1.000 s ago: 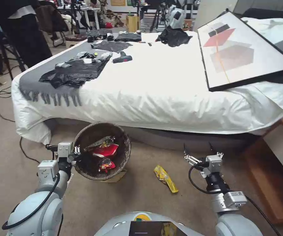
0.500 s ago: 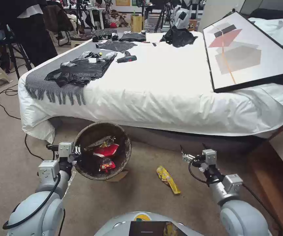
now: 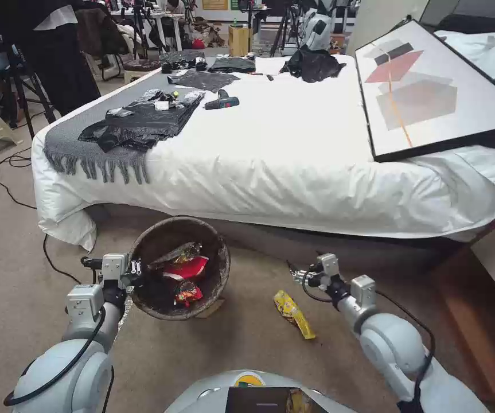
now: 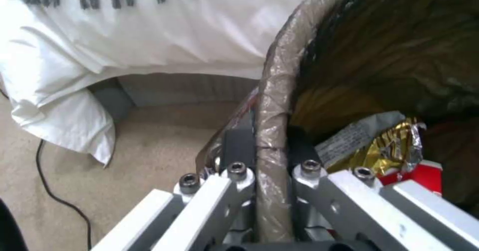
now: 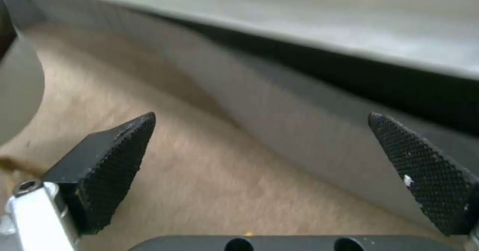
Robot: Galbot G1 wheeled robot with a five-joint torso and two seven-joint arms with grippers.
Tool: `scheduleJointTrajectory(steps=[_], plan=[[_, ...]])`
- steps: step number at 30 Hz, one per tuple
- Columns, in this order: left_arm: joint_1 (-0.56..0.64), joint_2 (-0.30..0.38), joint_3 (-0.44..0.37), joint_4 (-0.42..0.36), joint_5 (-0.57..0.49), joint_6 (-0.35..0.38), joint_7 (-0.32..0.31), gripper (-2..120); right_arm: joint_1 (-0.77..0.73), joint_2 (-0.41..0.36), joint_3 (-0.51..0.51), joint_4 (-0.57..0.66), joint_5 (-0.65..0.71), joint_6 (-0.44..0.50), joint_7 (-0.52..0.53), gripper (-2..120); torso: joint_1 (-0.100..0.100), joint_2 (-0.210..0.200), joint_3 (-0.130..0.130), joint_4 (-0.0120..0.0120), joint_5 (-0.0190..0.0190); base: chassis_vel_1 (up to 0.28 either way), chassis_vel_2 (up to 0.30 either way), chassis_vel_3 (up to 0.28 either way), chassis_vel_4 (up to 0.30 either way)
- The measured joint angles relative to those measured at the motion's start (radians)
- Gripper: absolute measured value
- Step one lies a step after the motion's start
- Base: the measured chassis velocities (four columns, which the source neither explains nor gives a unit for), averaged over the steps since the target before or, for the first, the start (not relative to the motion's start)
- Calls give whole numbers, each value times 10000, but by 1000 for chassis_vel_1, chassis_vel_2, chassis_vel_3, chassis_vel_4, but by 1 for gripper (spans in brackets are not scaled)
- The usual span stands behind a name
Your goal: Pick up the trash bin, then pick up the garbage from the floor and place it into the trash bin.
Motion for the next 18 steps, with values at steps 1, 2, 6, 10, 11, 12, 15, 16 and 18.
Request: scheduleJointTrajectory(steps=[1,2,6,10,11,12,15,16,18], plan=[[34,-2,-11,1,-4,3,-2,3,229,-59,-208,-204,111,-117,54,100,0,0,0,1,0,0,0,0,0],[59,-4,-24,0,-6,4,-3,3,442,-101,-405,-417,172,-218,83,100,0,0,0,1,0,0,0,0,0],[95,-6,-50,0,-13,5,-7,3,919,-216,-938,-951,399,-613,128,100,0,0,0,2,0,0,0,0,0],[108,-19,-57,0,-15,5,-5,3,1268,-327,-1343,-1356,738,-1086,191,100,0,0,0,1,-1,0,0,0,0],[110,-29,-58,0,-15,5,-5,3,1379,-342,-1469,-1493,825,-1178,254,100,0,0,0,0,0,0,0,0,0],[113,-45,-57,1,-14,5,-4,3,1495,-350,-1602,-1642,921,-1239,324,100,0,0,0,1,-1,0,0,0,0],[123,-73,-52,0,-8,5,-3,3,1659,-343,-1780,-1902,978,-1316,372,100,0,0,0,1,0,0,0,0,0],[131,-86,-47,0,-1,5,-2,3,1736,-323,-1871,-2037,994,-1353,395,100,0,0,0,1,-1,0,0,0,0],[149,-104,-42,1,5,4,3,3,1814,-272,-2010,-2244,1004,-1384,484,100,0,0,0,1,-1,0,0,0,0]])
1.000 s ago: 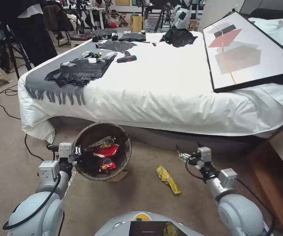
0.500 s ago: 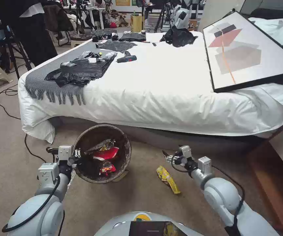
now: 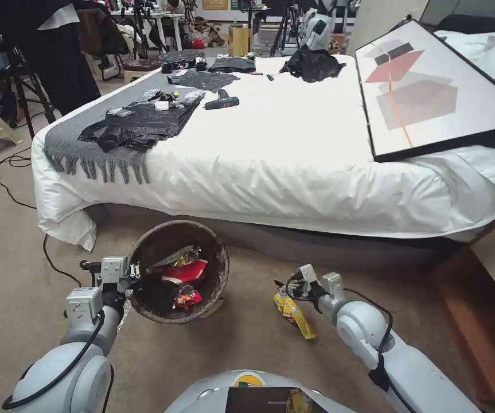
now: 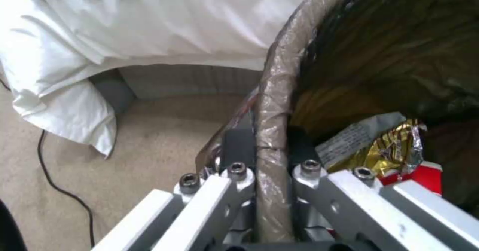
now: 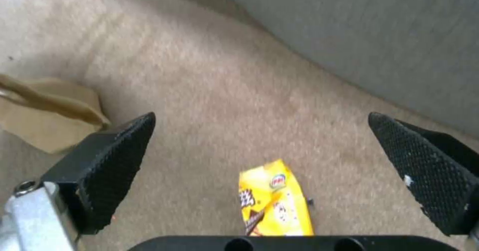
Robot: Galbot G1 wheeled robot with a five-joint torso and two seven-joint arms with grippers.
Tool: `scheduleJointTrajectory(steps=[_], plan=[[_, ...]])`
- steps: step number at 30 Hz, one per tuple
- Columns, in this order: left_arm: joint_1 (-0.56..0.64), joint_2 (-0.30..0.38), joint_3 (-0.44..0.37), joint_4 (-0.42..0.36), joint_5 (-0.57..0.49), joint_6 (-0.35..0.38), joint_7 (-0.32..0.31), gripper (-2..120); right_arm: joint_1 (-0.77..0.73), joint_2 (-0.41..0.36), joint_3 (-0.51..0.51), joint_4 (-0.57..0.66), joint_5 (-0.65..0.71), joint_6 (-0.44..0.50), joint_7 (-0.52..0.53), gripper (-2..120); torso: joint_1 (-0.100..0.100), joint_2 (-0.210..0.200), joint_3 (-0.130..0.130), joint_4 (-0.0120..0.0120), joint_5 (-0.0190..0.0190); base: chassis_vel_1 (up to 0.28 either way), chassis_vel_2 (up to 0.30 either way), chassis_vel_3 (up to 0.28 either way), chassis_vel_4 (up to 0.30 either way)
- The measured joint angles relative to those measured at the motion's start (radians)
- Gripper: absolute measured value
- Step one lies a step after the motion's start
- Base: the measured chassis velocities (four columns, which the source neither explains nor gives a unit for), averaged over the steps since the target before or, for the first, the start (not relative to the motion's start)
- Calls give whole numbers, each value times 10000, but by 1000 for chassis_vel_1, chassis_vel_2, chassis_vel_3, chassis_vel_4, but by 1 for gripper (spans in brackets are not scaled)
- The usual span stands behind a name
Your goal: Pick up the trash bin, then pick up the garbage from the floor and place it into the trash bin.
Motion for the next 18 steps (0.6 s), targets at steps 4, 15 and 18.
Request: scheduleJointTrajectory(steps=[4,15,18], plan=[[10,-11,1,0,12,-1,11,3,49,75,-190,-221,-6,-9,208,100,0,0,0,-1,0,0,0,0,0],[6,-134,21,0,64,-17,31,3,211,281,-599,-1094,-140,-102,616,100,0,0,0,-1,-1,0,0,0,0],[7,-137,23,0,68,-22,32,3,234,364,-616,-1341,-177,-69,624,100,0,0,0,-1,0,0,0,0,0]])
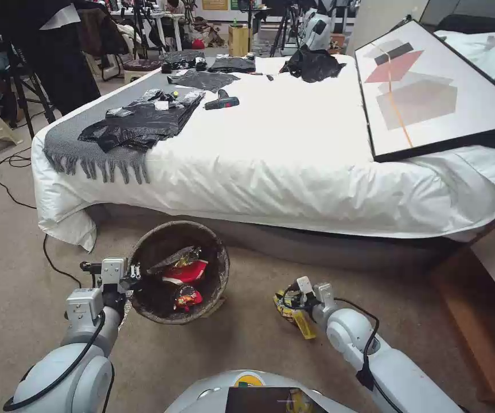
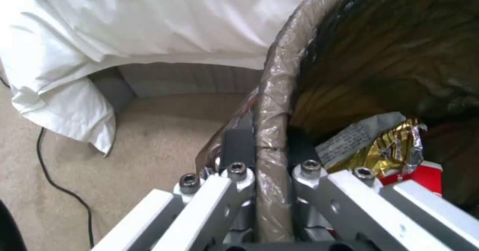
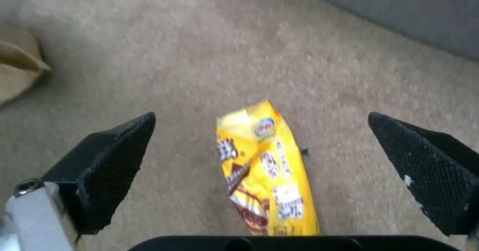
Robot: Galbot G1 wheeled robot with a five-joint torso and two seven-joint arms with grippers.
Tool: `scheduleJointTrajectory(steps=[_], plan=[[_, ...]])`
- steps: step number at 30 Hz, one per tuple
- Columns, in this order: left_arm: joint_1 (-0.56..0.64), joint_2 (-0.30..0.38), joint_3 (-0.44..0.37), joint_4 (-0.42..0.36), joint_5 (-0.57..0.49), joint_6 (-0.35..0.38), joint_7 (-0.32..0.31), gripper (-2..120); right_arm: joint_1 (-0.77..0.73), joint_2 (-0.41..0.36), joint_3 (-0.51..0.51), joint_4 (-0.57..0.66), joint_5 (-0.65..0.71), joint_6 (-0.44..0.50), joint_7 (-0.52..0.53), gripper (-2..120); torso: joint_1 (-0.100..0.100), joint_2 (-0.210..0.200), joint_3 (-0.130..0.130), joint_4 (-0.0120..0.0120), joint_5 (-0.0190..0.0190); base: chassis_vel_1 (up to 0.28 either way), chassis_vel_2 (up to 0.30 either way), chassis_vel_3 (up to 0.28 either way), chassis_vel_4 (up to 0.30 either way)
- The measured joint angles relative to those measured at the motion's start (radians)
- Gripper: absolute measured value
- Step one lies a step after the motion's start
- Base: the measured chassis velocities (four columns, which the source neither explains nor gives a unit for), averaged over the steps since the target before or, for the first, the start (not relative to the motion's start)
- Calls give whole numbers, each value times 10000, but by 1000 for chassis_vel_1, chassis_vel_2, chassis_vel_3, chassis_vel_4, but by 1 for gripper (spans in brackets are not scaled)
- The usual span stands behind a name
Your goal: Pick up the trash bin, then pick up the garbage from the floor and place it into the trash bin.
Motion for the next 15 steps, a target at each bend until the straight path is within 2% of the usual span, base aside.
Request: scheduleJointTrajectory(steps=[15], plan=[[30,-50,26,0,33,-23,-9,3,181,507,-205,-1249,-382,216,-13,100,0,0,0,0,0,0,0,0,0]])
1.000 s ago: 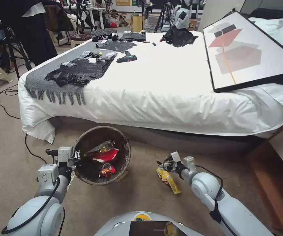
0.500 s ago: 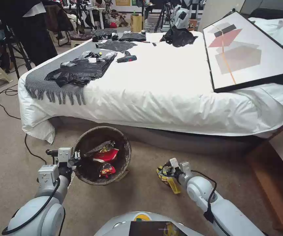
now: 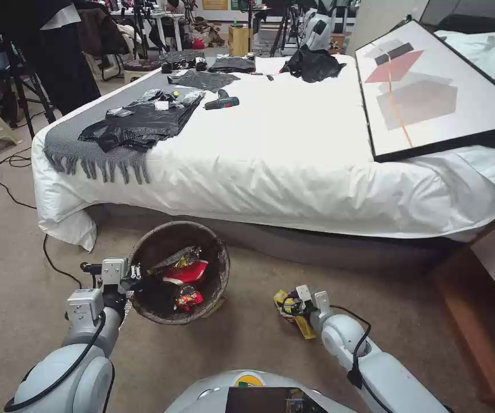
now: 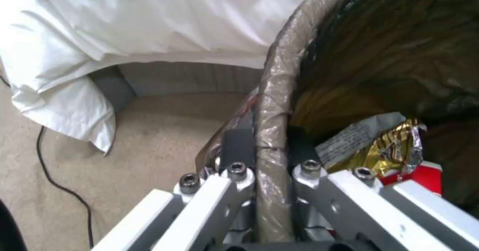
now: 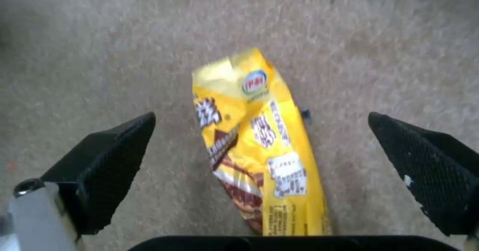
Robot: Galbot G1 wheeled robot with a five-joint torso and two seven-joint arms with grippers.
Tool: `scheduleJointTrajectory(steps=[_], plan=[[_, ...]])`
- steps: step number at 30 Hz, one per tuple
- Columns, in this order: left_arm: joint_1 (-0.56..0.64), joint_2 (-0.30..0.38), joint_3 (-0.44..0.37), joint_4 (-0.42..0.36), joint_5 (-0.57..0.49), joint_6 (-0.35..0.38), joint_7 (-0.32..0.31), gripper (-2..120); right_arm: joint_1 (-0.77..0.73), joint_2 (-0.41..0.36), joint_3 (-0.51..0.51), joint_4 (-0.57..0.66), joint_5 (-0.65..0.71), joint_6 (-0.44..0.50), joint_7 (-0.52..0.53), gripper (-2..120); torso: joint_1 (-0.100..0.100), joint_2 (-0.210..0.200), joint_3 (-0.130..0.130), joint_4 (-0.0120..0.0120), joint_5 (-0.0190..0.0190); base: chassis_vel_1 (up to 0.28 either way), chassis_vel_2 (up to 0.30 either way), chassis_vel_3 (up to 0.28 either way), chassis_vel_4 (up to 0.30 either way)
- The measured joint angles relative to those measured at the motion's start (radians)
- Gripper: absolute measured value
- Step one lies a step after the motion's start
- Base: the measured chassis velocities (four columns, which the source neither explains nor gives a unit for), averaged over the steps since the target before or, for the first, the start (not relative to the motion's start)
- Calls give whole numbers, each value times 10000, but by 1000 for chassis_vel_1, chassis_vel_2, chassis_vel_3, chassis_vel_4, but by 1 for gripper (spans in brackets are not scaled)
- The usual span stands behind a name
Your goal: Pick up the trash bin, then pick up the garbage from the floor and place it into the trash bin.
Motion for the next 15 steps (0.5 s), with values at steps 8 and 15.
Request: scheduleJointTrajectory(steps=[8,15], plan=[[-22,11,-23,0,-5,-3,1,3,106,165,-100,-507,-180,58,-73,100,0,0,0,1,-1,0,0,0,0],[-75,27,-15,0,-13,-4,6,3,301,279,-215,-916,-271,113,-81,100,0,0,0,1,0,0,0,0,0]])
